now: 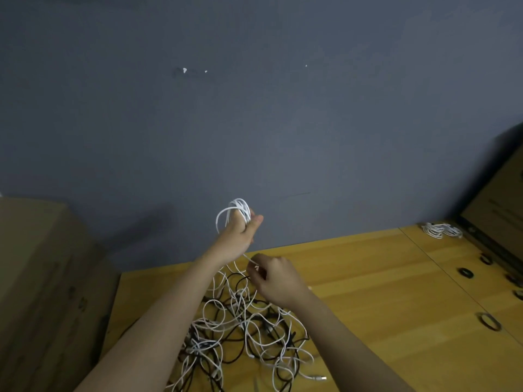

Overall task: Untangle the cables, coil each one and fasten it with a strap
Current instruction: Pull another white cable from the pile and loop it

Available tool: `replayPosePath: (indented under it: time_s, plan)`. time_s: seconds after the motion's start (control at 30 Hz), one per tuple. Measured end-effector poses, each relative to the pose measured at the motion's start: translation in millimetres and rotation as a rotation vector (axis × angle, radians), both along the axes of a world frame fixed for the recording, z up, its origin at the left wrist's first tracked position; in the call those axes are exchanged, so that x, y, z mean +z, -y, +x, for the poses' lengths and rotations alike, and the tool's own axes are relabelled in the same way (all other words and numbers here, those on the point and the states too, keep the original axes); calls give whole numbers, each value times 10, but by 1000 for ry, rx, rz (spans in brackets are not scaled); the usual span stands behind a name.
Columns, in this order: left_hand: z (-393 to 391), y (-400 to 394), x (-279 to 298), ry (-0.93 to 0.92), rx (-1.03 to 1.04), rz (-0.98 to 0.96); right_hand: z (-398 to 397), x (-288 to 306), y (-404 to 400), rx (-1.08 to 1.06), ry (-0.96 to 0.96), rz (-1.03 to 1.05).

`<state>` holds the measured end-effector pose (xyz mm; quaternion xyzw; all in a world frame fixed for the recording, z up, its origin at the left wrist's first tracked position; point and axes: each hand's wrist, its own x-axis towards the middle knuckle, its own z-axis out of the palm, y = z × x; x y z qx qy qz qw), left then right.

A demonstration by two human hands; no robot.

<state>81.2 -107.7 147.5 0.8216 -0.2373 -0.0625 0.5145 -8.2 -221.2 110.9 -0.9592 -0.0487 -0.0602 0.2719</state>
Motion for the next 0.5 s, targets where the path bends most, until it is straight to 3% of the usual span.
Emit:
replayPosePath:
  time_s: [0.13,0.27,0.4,0.5]
  plan:
    - [-6,-12,-35,17,-4,333,-50,107,85,-5,39,86]
    - [-75,-18,36,5,-88,506,-58,124,290,-82,41,150]
    - [-194,28,77,12,-161,498,-52,238,508,-213,148,200]
    - [-276,1,190,-28,-228,370,-52,330,680,-214,175,385]
